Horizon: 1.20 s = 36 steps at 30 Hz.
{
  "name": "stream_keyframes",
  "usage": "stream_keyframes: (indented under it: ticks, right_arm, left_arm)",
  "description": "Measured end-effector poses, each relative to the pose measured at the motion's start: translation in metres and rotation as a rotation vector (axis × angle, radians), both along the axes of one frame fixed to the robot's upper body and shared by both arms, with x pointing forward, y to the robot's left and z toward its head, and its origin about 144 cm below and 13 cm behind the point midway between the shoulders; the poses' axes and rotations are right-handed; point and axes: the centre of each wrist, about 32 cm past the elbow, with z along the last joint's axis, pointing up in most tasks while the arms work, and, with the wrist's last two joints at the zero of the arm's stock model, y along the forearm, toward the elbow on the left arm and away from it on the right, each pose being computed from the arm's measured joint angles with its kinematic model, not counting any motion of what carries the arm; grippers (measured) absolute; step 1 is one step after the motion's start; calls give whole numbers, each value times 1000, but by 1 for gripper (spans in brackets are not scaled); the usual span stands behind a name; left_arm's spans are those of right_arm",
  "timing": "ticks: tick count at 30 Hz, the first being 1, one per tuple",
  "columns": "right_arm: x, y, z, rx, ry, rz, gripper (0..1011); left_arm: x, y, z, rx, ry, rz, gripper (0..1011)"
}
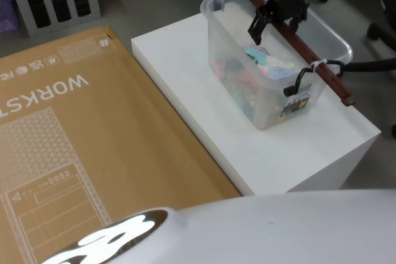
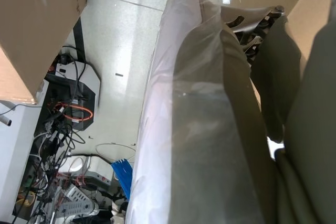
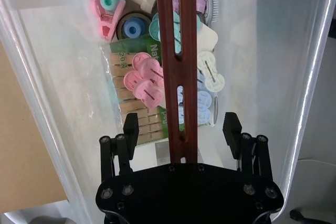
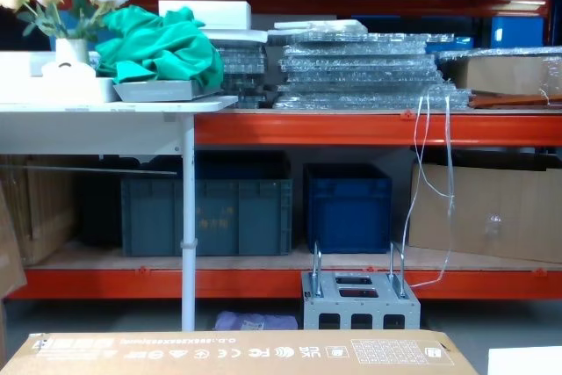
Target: Use one hand to grasp the basket and place it at the designated location.
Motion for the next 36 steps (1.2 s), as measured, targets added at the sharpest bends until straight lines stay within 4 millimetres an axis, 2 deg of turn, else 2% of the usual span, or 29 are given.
stream_keyframes:
  ticks: [13,18,26,36]
  right_arm:
    - [7,0,-2,2,5,8,670]
    - [8,-1,-2,-1,7,10,475]
    - [9,-2,-1,-4,9,8,230]
    - [10,-2,-1,-8,13,8,227]
  left_arm:
    - [0,0,0,0,0,0,0]
    - [0,0,0,0,0,0,0]
    - [0,0,0,0,0,0,0]
    - [0,0,0,0,0,0,0]
